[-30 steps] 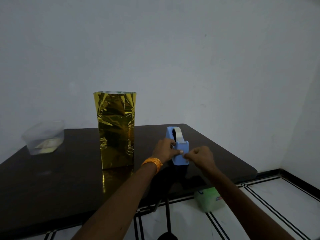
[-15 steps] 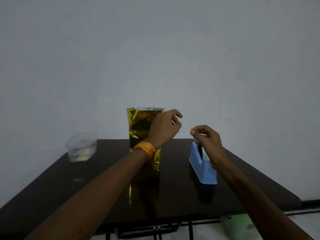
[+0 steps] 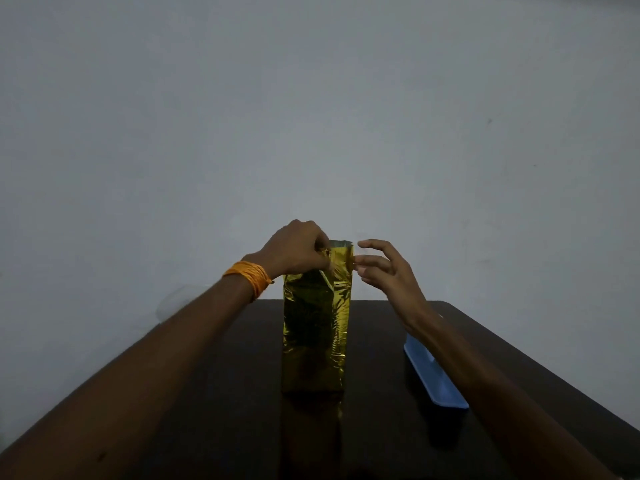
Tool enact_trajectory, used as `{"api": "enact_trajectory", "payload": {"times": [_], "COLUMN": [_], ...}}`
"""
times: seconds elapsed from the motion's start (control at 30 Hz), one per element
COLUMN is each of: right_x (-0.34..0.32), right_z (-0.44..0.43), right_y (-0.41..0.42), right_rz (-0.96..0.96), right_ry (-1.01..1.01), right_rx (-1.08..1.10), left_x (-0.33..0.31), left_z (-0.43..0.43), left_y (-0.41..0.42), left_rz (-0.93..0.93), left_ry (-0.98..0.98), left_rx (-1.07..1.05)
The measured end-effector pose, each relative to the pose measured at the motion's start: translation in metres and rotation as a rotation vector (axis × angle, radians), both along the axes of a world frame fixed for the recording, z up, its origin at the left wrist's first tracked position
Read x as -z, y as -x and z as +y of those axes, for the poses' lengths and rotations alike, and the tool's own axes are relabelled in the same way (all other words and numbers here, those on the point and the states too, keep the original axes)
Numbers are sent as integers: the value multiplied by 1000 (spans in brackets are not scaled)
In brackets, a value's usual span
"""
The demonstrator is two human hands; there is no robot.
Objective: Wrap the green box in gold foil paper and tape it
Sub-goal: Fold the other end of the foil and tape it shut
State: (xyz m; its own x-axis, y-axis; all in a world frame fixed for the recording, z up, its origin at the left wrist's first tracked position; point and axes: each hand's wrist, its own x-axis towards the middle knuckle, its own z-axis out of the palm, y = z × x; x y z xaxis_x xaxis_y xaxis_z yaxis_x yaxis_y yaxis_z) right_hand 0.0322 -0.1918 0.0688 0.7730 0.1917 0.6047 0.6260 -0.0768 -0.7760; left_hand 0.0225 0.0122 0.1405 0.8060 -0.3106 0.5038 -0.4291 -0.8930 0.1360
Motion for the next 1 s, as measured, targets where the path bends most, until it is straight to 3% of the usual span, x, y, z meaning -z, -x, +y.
{"api": "enact_trajectory", "payload": {"times": [0.37, 0.73, 0.8, 0.9, 1.0], "right_x": [-4, -8, -8, -7, -5], "right_z": [26, 46, 47, 46, 46], "right_y": [-16, -13, -14, -16, -14], "right_rz": [95, 55, 48, 21, -11], "right_ry": [72, 220, 223, 243, 269], "right_rx": [-1, -16, -8, 9, 17], "left_x": [5, 21, 23, 28, 29], "left_z": [17, 45, 49, 46, 35], "left_y": [17, -1, -10, -16, -16], "left_rz": [17, -131, -10, 319, 418], "left_ry": [286, 588, 643, 738, 782], "left_rx": [201, 157, 101, 134, 172]}}
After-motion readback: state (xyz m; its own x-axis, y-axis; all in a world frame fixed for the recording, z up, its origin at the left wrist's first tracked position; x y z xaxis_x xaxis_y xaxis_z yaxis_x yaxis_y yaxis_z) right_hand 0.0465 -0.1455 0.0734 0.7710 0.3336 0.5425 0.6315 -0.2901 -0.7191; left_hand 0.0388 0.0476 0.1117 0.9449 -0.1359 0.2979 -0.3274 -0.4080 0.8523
